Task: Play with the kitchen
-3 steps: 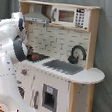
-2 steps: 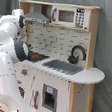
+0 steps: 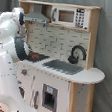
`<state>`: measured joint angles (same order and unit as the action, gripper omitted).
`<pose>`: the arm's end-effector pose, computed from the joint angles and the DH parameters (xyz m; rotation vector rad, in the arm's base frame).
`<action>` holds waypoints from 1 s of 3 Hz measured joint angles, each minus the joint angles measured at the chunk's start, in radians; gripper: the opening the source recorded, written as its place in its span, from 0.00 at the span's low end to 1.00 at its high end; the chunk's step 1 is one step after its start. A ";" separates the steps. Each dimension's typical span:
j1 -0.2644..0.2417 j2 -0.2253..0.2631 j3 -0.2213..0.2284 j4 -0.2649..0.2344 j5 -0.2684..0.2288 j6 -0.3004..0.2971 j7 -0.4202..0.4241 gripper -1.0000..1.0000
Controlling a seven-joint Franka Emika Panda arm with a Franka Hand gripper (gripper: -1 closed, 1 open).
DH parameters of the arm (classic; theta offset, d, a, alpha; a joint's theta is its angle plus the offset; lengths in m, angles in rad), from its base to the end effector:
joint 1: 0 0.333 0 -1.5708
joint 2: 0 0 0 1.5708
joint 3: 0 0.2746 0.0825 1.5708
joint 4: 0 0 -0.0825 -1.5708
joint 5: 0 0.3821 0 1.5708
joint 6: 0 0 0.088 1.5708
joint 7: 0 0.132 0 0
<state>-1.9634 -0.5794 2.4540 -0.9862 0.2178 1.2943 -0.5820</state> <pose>0.4775 0.4268 0.5030 2.4927 1.6544 -0.2473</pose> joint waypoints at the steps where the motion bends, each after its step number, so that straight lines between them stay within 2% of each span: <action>1: 0.007 0.040 0.000 -0.002 -0.032 -0.084 0.037 0.00; 2: 0.008 0.096 -0.001 -0.036 -0.084 -0.145 0.040 0.00; 3: 0.010 0.159 -0.001 -0.108 -0.129 -0.146 0.040 0.00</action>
<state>-1.9532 -0.4204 2.4534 -1.0944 0.0887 1.1481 -0.5418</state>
